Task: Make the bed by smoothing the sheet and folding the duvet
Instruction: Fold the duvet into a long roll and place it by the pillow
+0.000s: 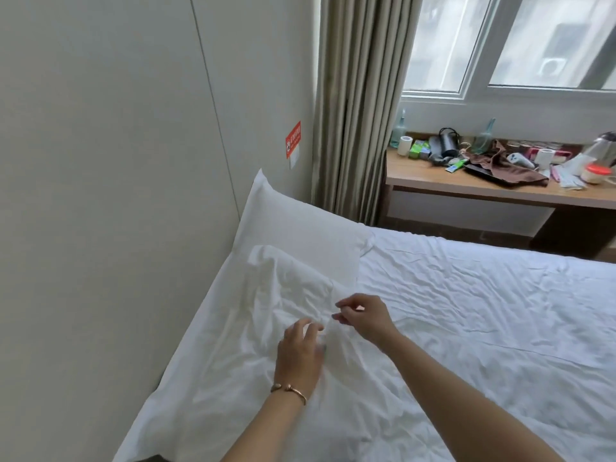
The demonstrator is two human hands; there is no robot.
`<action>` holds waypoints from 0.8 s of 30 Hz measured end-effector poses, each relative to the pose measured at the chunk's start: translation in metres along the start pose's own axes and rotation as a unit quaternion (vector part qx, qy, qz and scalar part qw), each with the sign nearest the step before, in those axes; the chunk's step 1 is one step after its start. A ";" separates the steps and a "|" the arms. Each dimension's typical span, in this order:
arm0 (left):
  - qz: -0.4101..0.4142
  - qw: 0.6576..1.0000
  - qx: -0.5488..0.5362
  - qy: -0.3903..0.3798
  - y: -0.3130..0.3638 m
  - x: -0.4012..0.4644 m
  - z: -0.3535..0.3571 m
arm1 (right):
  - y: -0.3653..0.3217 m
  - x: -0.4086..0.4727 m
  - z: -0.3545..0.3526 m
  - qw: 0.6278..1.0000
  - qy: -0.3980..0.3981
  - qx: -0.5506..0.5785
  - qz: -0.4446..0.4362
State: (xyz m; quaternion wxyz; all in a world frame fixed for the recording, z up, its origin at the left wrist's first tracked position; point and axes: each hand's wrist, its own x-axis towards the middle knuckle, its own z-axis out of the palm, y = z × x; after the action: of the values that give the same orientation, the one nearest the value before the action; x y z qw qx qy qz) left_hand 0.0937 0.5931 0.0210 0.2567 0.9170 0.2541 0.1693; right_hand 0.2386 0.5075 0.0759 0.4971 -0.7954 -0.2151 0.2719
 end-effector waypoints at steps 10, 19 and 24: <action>0.060 0.981 -0.027 -0.184 -0.056 0.002 0.018 | 0.076 -0.028 0.006 0.975 -0.043 -0.125 0.181; 0.026 0.988 -0.128 -0.079 -0.055 0.003 0.004 | 0.049 -0.042 0.004 0.996 -0.018 -0.011 0.082; 0.143 0.980 -0.125 -0.059 -0.026 0.005 -0.036 | -0.032 0.000 0.029 0.995 0.061 -0.036 0.075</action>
State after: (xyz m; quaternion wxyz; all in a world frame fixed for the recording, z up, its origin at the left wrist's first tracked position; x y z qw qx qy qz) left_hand 0.0718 0.6291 0.0361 0.3567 0.9131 0.0814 0.1801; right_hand 0.2176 0.5405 0.0946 0.4583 -0.8421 -0.1337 0.2511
